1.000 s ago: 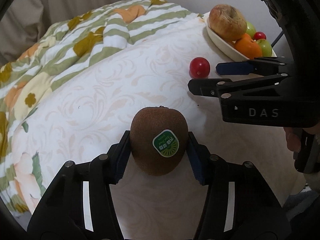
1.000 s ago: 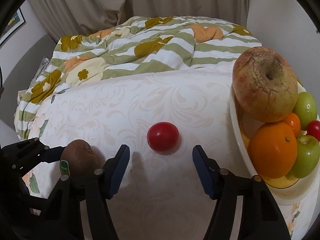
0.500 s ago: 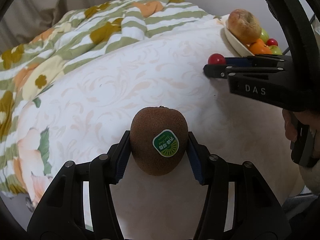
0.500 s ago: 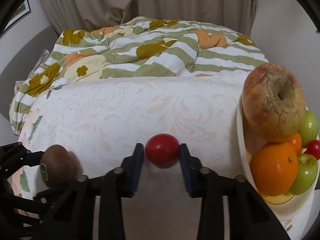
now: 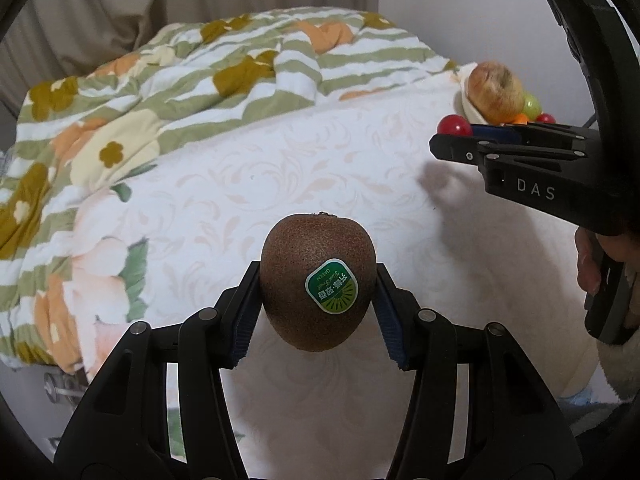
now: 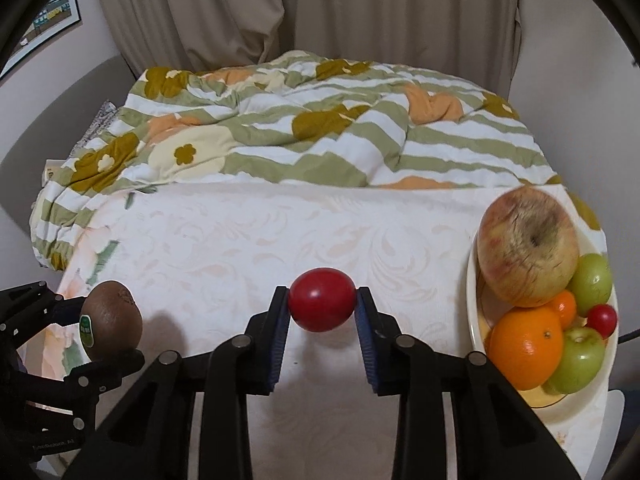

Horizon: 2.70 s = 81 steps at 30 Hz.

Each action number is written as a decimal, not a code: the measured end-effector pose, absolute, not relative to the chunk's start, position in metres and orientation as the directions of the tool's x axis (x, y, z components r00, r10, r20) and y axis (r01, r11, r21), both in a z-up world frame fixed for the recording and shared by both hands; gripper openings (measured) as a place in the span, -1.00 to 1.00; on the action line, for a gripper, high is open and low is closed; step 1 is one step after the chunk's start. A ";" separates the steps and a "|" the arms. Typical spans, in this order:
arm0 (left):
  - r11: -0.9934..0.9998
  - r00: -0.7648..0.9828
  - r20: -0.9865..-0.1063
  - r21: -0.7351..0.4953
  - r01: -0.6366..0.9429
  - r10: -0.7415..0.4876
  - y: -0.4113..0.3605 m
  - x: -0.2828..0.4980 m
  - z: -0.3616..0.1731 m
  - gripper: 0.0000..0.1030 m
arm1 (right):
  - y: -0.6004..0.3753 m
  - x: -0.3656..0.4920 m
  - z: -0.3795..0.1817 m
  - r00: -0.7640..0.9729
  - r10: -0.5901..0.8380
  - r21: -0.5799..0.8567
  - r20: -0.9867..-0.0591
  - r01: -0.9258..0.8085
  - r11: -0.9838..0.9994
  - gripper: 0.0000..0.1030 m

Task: Organize fruits
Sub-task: 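Carry the kiwi into the bowl and open the left tool while the right tool carries the tomato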

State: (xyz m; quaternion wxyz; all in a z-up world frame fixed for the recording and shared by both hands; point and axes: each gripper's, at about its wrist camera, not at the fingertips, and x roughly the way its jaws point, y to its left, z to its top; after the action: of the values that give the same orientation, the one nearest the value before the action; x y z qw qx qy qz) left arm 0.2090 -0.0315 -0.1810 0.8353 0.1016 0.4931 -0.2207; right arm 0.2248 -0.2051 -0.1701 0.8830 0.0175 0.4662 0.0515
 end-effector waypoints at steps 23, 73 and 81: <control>0.873 0.514 -0.791 -0.051 0.486 -0.332 -0.060 0.185 -0.082 0.17 | -0.253 0.148 -0.058 0.659 0.093 0.157 -0.747 0.039 0.987 -0.41; 0.915 0.451 -0.849 -0.089 0.393 -0.276 -0.358 0.219 -0.150 0.93 | -0.504 0.199 -0.104 0.587 0.229 0.201 -0.777 -0.114 0.973 -0.41; 0.928 0.504 -0.818 -0.095 0.360 -0.279 -0.334 0.207 -0.124 1.00 | -0.500 0.203 -0.098 0.596 0.249 0.208 -0.763 -0.139 0.968 -0.41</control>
State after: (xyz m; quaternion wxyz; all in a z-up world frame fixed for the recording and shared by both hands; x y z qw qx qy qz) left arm 0.2070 -0.3343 -0.1240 0.8660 0.0437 0.4628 -0.1845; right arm 0.2027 -0.5000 -0.0979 0.8912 0.0632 0.4359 0.1088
